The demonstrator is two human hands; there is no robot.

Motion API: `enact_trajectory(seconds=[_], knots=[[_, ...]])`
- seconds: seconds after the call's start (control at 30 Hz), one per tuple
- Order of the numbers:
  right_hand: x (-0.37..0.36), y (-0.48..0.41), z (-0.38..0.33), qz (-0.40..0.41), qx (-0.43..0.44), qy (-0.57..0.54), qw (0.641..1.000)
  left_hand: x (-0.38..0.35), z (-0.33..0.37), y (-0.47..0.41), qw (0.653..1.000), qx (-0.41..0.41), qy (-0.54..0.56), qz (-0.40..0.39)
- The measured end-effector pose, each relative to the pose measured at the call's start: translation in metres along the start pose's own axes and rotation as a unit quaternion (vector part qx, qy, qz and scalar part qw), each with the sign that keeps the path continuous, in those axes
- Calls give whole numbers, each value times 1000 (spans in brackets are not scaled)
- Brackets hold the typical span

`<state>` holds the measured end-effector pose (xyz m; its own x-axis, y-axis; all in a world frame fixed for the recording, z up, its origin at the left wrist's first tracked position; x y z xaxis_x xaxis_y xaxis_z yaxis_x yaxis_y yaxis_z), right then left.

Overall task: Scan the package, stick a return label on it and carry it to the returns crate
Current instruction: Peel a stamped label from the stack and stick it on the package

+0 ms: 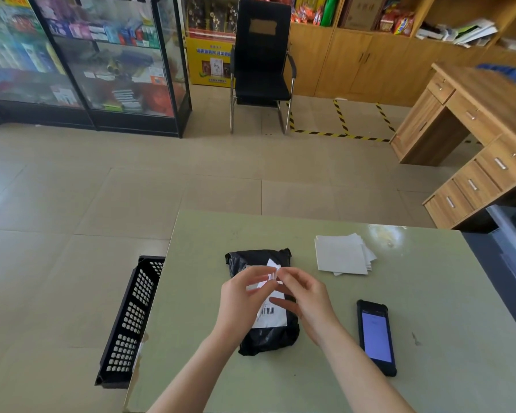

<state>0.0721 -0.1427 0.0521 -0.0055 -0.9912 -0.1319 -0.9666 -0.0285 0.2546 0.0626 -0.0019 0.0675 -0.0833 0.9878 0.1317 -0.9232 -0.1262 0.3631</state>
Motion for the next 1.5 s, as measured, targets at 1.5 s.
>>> enact_trajectory(seconds=[1.5], knots=[[1,-12,5,-26,32,40,998,10,-5,-4,998,28,9,48]])
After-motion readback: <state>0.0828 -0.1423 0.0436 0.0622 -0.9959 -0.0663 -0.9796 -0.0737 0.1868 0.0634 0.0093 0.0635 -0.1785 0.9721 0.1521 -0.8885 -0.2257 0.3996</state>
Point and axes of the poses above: each hand's wrist, its own y-axis away from the middle knuckle, its own x-axis out of the back of the hand, z = x × y, the point moved 9 cm from there along -y, towards the middle knuckle, and after that the axes turned 11 degrees about x, right-handed, at the moved point
